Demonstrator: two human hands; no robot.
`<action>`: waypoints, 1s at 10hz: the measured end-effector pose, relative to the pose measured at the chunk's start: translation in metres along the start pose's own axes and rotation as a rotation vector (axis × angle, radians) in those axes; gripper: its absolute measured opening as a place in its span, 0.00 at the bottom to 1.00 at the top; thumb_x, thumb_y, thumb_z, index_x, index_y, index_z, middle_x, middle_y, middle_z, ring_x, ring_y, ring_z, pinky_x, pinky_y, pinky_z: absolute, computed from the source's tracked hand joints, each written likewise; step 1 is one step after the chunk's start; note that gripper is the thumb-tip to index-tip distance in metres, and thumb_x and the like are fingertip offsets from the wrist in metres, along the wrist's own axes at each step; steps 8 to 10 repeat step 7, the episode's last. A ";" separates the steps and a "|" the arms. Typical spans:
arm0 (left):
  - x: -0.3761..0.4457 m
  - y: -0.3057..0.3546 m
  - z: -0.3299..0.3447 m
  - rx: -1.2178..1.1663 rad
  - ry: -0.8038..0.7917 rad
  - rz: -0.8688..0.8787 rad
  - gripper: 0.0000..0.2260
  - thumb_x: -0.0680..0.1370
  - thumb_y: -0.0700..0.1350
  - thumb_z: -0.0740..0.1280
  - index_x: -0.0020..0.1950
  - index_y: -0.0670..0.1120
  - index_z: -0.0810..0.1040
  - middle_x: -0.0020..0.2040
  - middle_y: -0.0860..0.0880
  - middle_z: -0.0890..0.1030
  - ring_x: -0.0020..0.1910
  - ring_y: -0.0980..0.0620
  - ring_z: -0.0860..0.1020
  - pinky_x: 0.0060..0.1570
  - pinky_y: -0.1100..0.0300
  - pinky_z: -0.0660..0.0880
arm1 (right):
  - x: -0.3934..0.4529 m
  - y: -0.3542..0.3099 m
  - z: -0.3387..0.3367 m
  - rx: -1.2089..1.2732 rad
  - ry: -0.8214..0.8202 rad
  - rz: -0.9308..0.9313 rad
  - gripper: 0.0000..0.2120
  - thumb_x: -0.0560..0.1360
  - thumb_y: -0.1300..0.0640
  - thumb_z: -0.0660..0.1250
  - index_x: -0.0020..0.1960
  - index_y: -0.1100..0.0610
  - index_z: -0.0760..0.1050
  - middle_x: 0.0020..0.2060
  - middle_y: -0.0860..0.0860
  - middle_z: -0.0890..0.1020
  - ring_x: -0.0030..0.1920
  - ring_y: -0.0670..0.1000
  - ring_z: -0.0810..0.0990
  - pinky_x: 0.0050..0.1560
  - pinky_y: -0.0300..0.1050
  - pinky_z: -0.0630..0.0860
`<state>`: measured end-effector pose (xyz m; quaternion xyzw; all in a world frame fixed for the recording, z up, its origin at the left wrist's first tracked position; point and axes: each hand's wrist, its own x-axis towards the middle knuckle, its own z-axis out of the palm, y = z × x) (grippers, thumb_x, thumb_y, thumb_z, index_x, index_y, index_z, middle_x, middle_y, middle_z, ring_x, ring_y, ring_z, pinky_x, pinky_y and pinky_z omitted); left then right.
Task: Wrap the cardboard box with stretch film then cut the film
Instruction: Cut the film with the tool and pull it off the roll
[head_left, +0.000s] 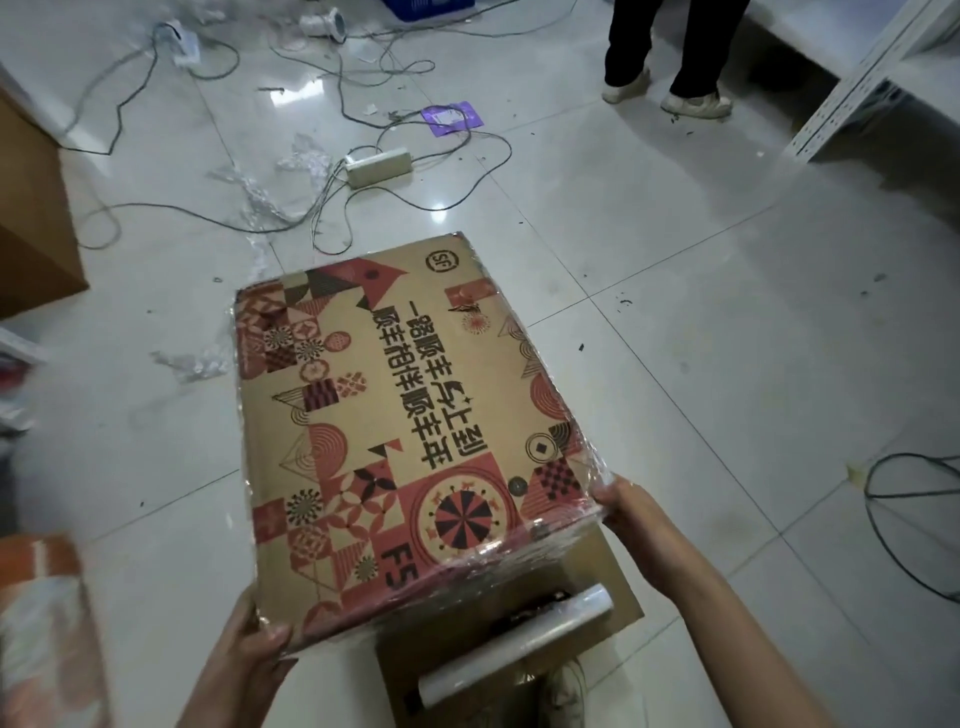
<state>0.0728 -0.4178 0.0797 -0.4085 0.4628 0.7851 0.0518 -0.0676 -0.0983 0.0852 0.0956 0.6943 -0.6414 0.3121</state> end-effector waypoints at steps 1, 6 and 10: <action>0.004 -0.030 -0.007 -0.069 -0.013 0.021 0.26 0.58 0.27 0.60 0.49 0.47 0.81 0.46 0.43 0.84 0.40 0.48 0.84 0.32 0.55 0.80 | 0.001 0.023 0.001 0.265 0.025 -0.022 0.35 0.52 0.43 0.75 0.53 0.62 0.79 0.51 0.60 0.82 0.52 0.57 0.80 0.57 0.50 0.72; -0.017 -0.046 -0.004 0.172 0.063 -0.149 0.25 0.73 0.37 0.65 0.69 0.49 0.68 0.64 0.44 0.76 0.61 0.44 0.74 0.59 0.49 0.70 | -0.021 0.025 0.005 -0.041 0.388 0.145 0.12 0.76 0.60 0.64 0.59 0.61 0.76 0.53 0.55 0.79 0.53 0.54 0.77 0.52 0.43 0.73; -0.044 -0.041 -0.001 0.347 0.115 -0.235 0.18 0.79 0.45 0.63 0.68 0.51 0.67 0.62 0.45 0.74 0.61 0.44 0.74 0.63 0.49 0.68 | -0.066 0.013 0.006 -0.095 0.464 0.144 0.09 0.77 0.64 0.59 0.52 0.59 0.77 0.52 0.56 0.80 0.54 0.55 0.78 0.55 0.48 0.75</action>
